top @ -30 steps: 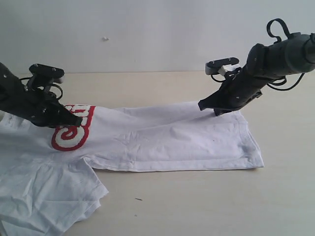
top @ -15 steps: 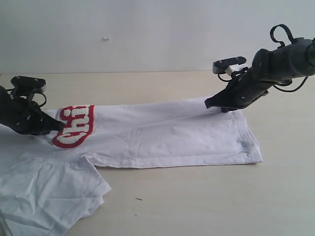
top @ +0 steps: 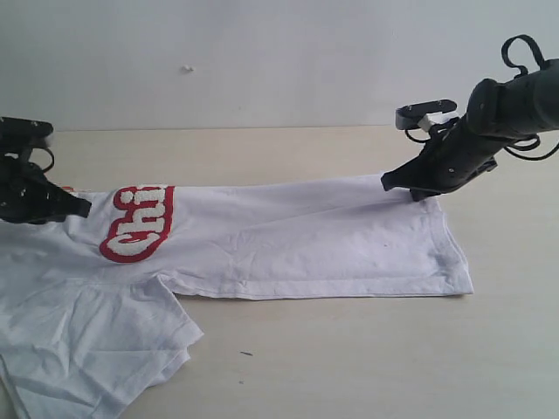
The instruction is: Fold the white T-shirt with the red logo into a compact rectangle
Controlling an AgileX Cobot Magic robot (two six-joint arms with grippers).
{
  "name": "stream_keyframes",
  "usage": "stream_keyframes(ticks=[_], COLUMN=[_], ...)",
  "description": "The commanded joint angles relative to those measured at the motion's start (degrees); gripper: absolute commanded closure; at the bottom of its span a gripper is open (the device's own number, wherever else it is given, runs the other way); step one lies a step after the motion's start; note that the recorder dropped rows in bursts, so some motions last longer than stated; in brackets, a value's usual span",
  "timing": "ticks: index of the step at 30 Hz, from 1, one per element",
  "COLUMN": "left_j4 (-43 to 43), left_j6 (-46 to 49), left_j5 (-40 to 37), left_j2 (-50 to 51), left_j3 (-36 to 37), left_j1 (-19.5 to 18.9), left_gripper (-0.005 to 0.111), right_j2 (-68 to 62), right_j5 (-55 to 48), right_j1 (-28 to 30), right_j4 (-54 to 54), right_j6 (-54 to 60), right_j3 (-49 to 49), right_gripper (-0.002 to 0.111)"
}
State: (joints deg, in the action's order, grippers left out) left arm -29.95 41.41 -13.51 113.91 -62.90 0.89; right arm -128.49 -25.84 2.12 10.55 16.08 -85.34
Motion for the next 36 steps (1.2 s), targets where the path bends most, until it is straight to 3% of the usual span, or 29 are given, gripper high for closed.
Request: stream_keyframes(ticks=[1,5,9,23,30,36], left_j4=[-0.5,-1.5,-4.1,-3.4,-3.3,6.5], left_j6=[0.0,0.0,0.3,1.0,-0.5,-10.7], left_j5=[-2.8,-7.3,-9.0,-12.5,-14.5,-18.5], left_j2=[-4.8,-7.8,-9.7,-14.8,-13.3,-13.2], left_j3=[0.1,0.6,4.1,17.2,20.9,22.2], left_j1=[-0.2,-0.2,0.5,11.7,12.8,12.8], left_gripper=[0.107,0.107,0.107,0.107,0.107,0.107], right_j2=[5.2,8.6,9.0,14.1,12.5,8.5], right_j5=[-2.3,-7.2,-9.5,-2.2,-2.0,-2.0], right_j1=[0.5,0.5,-0.6,-3.8,-3.8,-3.7], right_j4=[0.0,1.0,9.6,10.1,7.9,6.0], right_j6=[0.3,0.4,8.3,8.2,7.9,7.6], right_j3=[0.3,0.5,5.4,16.4,17.0,17.0], right_gripper=[0.108,0.108,0.108,0.108,0.108,0.108])
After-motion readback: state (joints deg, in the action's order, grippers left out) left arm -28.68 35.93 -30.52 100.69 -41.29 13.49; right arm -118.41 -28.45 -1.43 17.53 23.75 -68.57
